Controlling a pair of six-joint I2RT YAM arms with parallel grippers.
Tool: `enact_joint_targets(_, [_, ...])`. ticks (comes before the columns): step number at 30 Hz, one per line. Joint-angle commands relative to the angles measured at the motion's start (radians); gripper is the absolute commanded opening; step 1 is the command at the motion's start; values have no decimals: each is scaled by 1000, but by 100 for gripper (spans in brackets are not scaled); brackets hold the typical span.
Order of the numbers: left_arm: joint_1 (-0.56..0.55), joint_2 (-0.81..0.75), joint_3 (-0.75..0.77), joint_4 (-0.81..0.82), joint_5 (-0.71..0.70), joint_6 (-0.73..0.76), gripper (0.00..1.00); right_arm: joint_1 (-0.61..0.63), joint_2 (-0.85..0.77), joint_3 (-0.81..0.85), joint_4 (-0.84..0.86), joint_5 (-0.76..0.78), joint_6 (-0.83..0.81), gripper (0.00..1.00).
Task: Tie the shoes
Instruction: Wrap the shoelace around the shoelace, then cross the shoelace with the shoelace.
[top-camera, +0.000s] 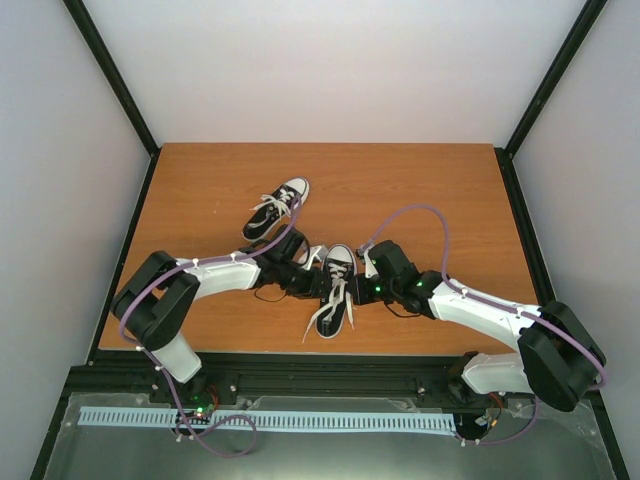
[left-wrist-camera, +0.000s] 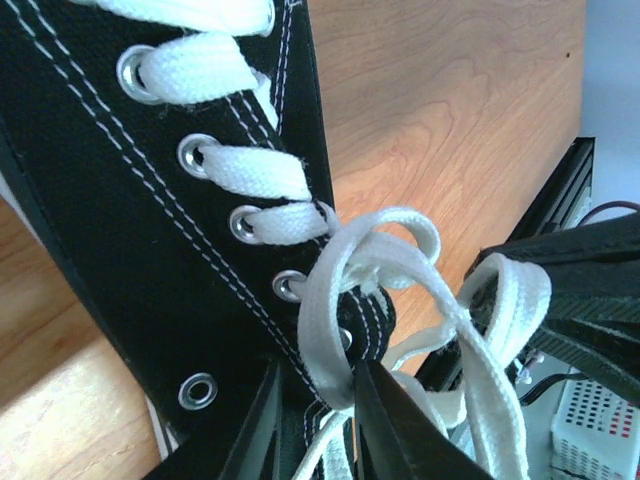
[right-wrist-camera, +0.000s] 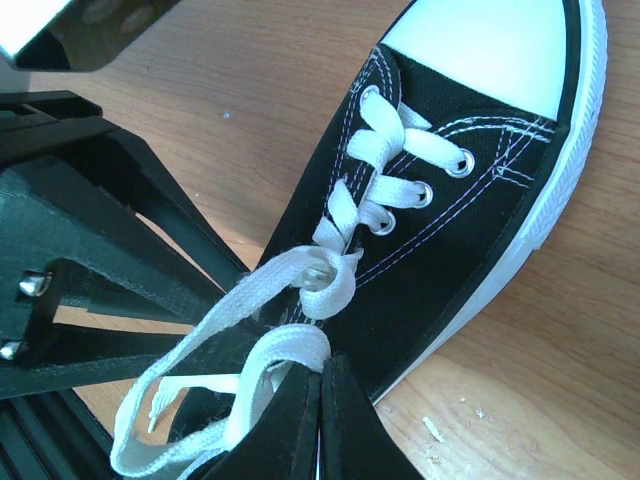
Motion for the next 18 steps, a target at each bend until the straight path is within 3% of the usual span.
enact_joint_targets(1, [0, 21, 10, 67, 54, -29, 20, -6, -15, -8, 16, 14, 5, 3])
enact_joint_targets(7, [1, -9, -5, 102, 34, -53, 1, -6, -19, -4, 7, 31, 14, 3])
enact_joint_targets(18, [27, -73, -11, 97, -84, -56, 1, -5, -17, 11, -12, 49, 14, 3])
